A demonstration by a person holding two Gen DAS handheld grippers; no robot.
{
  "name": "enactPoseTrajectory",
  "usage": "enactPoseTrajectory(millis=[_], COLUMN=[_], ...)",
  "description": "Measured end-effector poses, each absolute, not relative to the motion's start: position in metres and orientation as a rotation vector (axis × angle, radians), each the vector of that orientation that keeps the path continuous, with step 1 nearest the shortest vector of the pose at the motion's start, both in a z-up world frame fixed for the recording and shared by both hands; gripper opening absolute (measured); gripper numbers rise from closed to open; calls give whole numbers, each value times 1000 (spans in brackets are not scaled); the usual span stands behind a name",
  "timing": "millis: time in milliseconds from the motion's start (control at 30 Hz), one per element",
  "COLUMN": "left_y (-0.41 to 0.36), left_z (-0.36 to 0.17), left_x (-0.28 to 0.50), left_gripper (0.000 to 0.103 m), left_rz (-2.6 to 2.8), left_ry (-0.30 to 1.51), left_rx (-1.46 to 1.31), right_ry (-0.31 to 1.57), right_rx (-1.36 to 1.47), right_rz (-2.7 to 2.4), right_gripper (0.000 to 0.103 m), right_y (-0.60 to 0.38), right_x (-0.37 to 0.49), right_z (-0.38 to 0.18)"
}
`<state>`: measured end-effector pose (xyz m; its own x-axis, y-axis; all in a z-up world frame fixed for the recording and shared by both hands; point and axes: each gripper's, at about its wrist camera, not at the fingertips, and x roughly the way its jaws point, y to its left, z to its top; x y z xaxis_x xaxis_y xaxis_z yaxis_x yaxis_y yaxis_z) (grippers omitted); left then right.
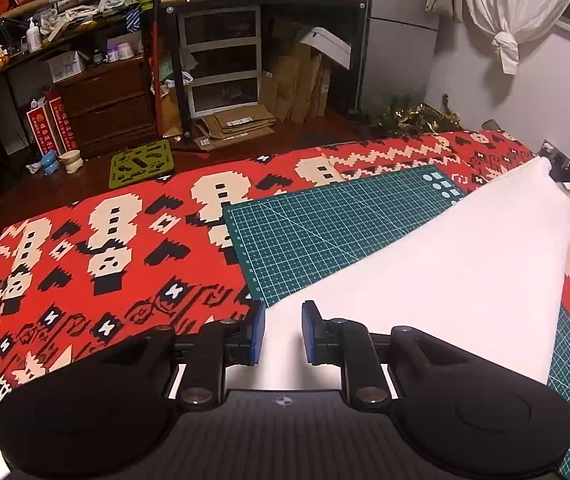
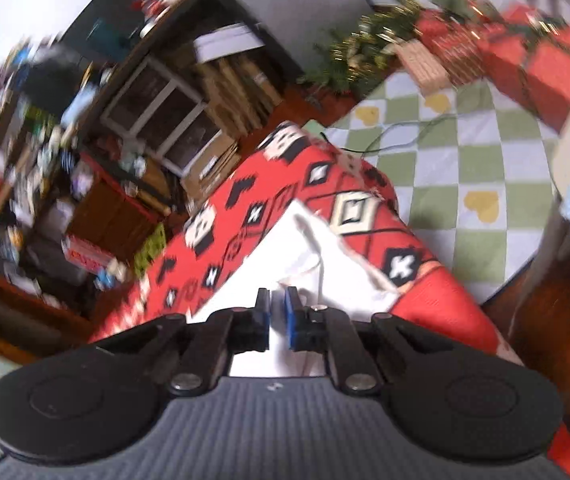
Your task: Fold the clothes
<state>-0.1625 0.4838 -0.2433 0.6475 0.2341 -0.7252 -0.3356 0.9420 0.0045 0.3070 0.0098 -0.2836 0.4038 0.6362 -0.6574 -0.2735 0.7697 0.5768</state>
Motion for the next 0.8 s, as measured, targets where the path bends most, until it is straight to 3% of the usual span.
enactPoseTrajectory(millis=[100, 333, 733, 767, 800], left_y=[482, 480, 468, 467, 466], left_z=[-243, -241, -246, -246, -245], left_x=[-165, -170, -162, -162, -162], left_gripper=[19, 19, 22, 22, 22], left_rz=[316, 302, 278, 277, 277], left_ry=[799, 789, 797, 795, 792], left_rx=[-142, -160, -148, -147, -147], right_ry=[976, 836, 930, 935, 937], right_rx=[351, 534, 446, 437, 418], right_rz=[662, 528, 464, 465, 448], right_gripper=[14, 16, 16, 3, 1], right_y=[23, -21, -23, -20, -17], right_x=[296, 293, 299, 300, 300], right_z=[-273, -253, -281, -284, -285])
